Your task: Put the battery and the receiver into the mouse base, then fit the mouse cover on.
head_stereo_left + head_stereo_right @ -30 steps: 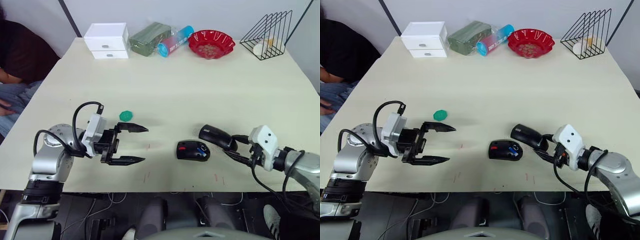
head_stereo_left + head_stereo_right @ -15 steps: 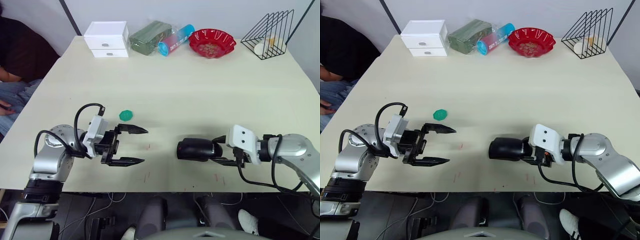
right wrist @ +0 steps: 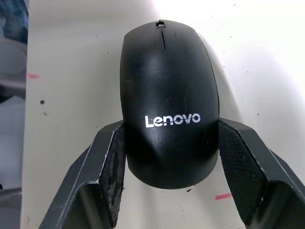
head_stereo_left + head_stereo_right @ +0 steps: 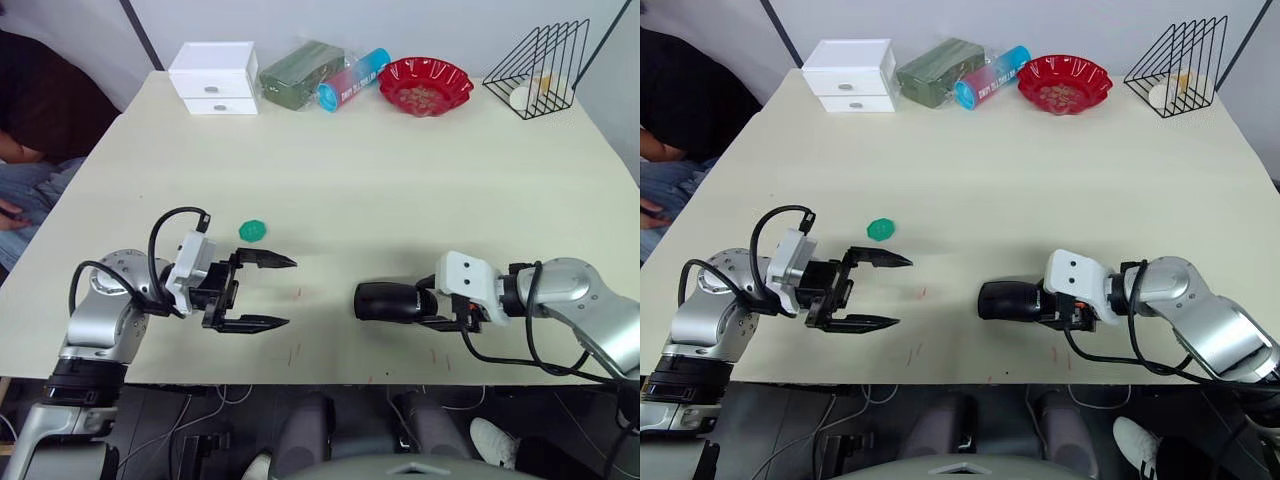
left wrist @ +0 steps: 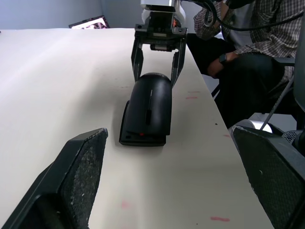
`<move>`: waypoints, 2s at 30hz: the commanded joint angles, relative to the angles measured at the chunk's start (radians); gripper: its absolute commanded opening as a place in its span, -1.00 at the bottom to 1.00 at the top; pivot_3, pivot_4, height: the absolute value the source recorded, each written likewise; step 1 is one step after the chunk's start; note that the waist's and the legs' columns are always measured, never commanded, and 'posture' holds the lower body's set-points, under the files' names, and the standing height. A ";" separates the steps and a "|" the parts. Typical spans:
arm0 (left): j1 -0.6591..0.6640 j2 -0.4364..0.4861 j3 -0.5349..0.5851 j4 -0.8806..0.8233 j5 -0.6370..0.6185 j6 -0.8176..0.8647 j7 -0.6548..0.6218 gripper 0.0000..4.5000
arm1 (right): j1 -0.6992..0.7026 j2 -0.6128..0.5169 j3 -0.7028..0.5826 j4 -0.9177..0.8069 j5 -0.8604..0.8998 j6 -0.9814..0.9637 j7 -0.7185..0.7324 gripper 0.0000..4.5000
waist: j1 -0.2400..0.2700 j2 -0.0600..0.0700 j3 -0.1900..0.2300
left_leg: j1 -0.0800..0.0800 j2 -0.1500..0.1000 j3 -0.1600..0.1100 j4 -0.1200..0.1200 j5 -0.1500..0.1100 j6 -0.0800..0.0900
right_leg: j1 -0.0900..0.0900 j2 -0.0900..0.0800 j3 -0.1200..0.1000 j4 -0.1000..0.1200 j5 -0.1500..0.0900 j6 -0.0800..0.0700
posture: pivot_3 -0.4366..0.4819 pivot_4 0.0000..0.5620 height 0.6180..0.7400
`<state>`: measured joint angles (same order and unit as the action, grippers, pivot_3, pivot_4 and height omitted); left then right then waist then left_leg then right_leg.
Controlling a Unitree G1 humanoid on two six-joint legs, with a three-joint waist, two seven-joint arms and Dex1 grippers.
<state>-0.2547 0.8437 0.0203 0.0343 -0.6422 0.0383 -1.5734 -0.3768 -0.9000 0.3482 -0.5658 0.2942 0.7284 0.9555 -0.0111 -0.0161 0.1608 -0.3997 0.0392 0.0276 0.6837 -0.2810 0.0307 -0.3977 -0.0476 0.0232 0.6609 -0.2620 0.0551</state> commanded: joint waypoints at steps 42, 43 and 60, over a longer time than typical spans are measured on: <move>0.014 0.015 -0.009 -0.016 -0.015 -0.030 -0.041 1.00 | -0.199 0.018 0.145 -0.001 -0.056 0.229 0.057 0.04 | -0.001 0.000 0.000 | -0.001 0.000 -0.001 0.000 0.000 0.000 | -0.001 0.000 -0.001 0.000 0.000 0.000 | -0.05 -0.47 1.00; 0.014 0.015 -0.009 -0.016 -0.016 -0.030 -0.041 1.00 | -0.196 0.015 0.146 -0.002 -0.057 0.231 0.055 0.04 | -0.001 0.000 0.000 | -0.001 0.000 -0.001 0.000 0.000 0.000 | -0.001 0.000 -0.001 0.000 0.000 0.000 | -0.05 -0.47 1.00; 0.007 0.018 -0.021 -0.014 -0.019 -0.032 -0.041 1.00 | -0.133 0.017 0.117 -0.005 -0.043 0.243 0.013 0.04 | 0.000 0.000 0.000 | -0.001 0.000 -0.001 0.000 0.000 0.000 | -0.001 -0.001 -0.001 0.000 0.000 0.000 | -0.05 -0.47 1.00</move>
<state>-0.2385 0.8440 -0.0064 0.0346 -0.6442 0.0158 -1.5746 -0.5192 -0.8803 0.4800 -0.5525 0.2495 0.9595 0.9722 -0.0111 -0.0158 0.1610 -0.4007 0.0390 0.0266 0.6837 -0.2810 0.0307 -0.3984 -0.0483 0.0220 0.6610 -0.2620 0.0550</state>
